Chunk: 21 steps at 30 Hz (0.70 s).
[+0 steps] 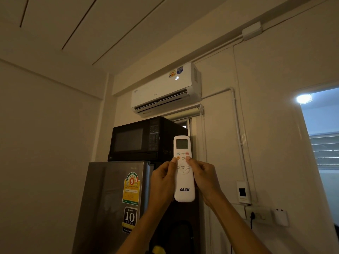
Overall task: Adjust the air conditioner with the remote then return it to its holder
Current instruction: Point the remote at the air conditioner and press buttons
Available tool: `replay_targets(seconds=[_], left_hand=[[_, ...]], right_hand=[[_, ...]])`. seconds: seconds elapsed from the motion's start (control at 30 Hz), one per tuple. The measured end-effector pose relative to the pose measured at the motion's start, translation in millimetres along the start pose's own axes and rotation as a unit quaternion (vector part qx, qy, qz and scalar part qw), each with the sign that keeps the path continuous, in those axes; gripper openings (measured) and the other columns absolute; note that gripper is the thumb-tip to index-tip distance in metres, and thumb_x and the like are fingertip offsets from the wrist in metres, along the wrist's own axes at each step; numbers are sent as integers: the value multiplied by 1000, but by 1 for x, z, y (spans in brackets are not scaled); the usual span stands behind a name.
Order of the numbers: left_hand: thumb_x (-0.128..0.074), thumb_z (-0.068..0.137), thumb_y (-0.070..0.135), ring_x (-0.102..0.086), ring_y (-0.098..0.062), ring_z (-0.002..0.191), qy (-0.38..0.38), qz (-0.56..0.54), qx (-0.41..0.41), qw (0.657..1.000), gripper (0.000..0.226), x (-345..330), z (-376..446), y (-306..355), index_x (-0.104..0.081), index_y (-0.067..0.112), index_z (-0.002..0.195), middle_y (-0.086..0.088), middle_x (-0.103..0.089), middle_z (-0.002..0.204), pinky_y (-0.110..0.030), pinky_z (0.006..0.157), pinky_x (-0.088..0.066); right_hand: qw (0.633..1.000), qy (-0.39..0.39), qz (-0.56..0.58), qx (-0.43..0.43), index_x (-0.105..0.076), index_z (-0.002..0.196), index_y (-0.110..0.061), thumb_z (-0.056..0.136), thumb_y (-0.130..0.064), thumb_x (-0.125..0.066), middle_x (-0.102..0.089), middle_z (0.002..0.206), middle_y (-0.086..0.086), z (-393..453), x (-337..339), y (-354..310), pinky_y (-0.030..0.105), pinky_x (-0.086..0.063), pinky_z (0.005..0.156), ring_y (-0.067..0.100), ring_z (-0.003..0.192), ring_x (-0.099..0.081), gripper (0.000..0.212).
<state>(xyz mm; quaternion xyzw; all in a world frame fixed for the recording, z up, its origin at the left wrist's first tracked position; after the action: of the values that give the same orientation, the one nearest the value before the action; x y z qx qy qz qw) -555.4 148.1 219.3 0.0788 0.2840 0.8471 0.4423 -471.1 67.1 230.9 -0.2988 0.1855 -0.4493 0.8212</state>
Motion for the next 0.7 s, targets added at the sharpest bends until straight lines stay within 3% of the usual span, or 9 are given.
replay_targets(seconds=[0.2, 0.7], left_hand=[[-43, 91, 21, -68, -3, 58, 4, -2, -4, 1000, 16, -1, -2, 1, -56, 26, 83, 2, -66, 79, -12, 47, -52], [-43, 91, 23, -68, -4, 60, -1, 1, -5, 1000, 15, -3, -5, 0, -55, 26, 84, 0, -66, 80, -14, 48, -52]], right_hand=[[1000, 4, -7, -7, -62, 89, -21, 85, -34, -55, -70, 93, 6, -1, 1, 1, 37, -58, 72, 25, 81, -70, 15], [1000, -14, 0, 10, -60, 80, -28, 85, -33, -55, -67, 82, -5, -6, 4, -4, 21, -54, 59, 11, 70, -67, 9]])
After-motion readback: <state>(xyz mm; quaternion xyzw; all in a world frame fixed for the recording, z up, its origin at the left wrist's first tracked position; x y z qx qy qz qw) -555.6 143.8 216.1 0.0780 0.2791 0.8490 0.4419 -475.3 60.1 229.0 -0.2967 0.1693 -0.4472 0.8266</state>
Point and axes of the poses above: each hand's wrist, its own z-axis towards the middle knuckle, its own x-axis out of the back of the hand, y = z × x, the point moved 2 cm from there along z, towards the middle knuckle
